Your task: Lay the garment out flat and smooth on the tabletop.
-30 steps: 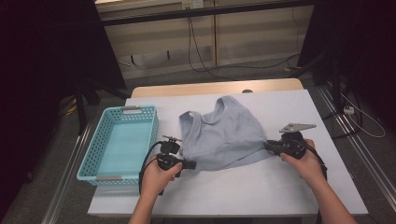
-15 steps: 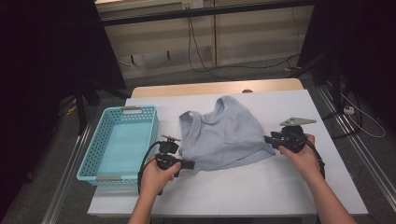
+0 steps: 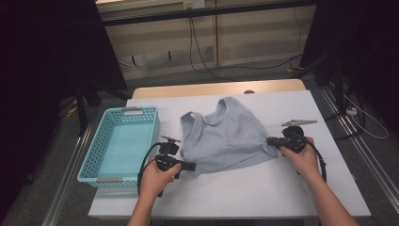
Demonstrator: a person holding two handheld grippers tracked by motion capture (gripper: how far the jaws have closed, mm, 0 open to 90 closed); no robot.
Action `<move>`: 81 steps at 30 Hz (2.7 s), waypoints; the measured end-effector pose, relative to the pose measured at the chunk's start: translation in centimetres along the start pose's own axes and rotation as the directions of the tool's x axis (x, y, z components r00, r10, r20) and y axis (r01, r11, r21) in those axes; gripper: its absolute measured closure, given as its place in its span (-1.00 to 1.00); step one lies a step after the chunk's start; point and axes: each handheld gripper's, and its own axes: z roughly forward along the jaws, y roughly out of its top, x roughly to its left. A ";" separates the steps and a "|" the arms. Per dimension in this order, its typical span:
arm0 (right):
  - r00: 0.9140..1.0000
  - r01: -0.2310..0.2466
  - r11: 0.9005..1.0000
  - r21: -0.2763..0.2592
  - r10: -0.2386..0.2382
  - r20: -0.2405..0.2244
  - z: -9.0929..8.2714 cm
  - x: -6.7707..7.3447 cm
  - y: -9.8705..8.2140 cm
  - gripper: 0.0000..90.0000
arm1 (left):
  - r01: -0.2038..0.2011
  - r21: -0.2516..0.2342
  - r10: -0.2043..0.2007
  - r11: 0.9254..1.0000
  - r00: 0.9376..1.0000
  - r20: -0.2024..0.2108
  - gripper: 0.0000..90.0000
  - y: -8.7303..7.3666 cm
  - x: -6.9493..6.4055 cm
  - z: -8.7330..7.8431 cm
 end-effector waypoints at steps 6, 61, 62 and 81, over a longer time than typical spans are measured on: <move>0.997 0.038 0.999 0.008 -0.038 0.069 -2.4 -0.1 -0.6 0.93 | -0.022 0.015 0.021 1.000 1.000 0.005 0.77 0.3 -0.8 1.0; 0.994 0.111 0.994 -0.021 -0.111 0.016 -2.1 1.0 -1.5 0.91 | 0.053 -0.159 -0.085 0.986 0.976 -0.202 0.89 5.8 3.6 2.8; 0.994 0.108 0.994 -0.026 -0.108 0.016 -2.0 1.0 -1.4 0.91 | 0.056 -0.166 -0.089 0.985 0.975 -0.201 0.89 6.1 3.8 2.9; 0.990 0.136 0.988 -0.070 -0.134 0.035 -1.4 1.5 -0.9 0.91 | 0.067 -0.215 -0.121 0.974 0.961 -0.250 0.91 8.8 5.4 3.5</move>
